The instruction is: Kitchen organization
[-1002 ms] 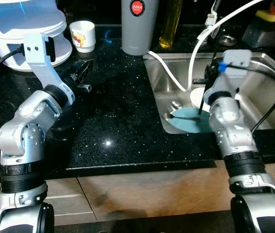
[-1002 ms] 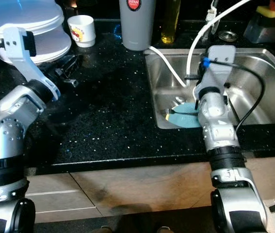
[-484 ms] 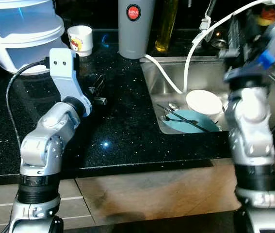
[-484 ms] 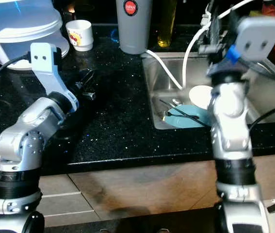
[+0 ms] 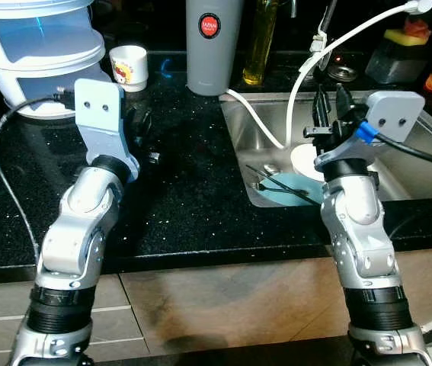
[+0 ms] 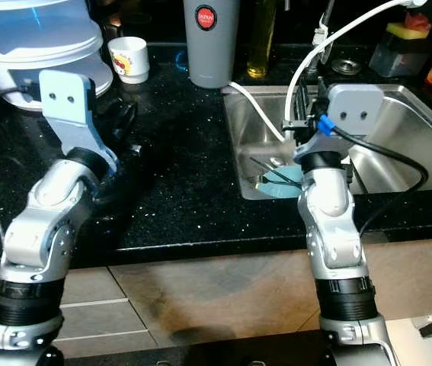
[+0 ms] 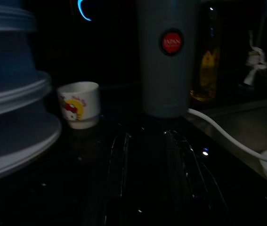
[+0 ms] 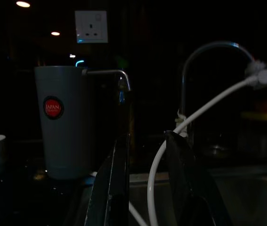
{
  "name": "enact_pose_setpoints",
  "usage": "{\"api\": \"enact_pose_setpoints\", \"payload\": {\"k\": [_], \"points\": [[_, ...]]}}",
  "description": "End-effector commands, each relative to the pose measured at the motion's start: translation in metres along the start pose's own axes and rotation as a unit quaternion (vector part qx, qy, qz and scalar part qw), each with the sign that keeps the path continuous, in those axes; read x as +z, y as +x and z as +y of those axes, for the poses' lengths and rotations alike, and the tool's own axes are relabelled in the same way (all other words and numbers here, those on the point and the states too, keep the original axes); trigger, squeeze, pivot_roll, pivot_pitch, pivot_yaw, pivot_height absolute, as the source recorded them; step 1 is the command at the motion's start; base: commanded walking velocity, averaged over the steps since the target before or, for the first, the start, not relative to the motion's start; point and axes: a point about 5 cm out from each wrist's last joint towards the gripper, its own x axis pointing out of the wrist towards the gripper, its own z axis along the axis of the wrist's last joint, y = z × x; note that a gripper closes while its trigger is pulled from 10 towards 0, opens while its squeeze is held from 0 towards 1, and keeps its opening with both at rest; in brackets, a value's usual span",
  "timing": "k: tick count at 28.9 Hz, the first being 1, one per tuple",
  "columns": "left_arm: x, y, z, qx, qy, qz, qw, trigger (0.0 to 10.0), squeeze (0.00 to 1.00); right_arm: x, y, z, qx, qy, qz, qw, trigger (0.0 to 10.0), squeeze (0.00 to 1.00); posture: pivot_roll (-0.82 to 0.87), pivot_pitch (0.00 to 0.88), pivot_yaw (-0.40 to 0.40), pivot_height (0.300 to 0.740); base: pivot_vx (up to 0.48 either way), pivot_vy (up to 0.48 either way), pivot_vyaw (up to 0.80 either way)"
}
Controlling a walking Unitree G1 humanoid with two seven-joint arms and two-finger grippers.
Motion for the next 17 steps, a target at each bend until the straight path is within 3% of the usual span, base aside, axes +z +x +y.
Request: {"api": "enact_pose_setpoints", "payload": {"k": [1, 17], "points": [[-0.0026, -0.0013, 0.0037, 0.016, 0.008, 0.000, 1.000, 10.0, 0.00, -0.0035, -0.0005, -0.0023, -0.006, 0.012, 0.015, 1.000, 10.0, 0.00, 0.15, 0.063, -0.025, 0.740, 0.000, 0.000, 0.00], [-0.0069, 0.0011, 0.0043, 0.035, 0.030, -0.009, 0.999, 10.0, 0.00, -0.0073, -0.0031, -0.0103, -0.030, 0.020, 0.031, 0.999, 10.0, 0.00, 0.14, 0.069, -0.027, 0.740, 0.000, 0.000, 0.00]]}}
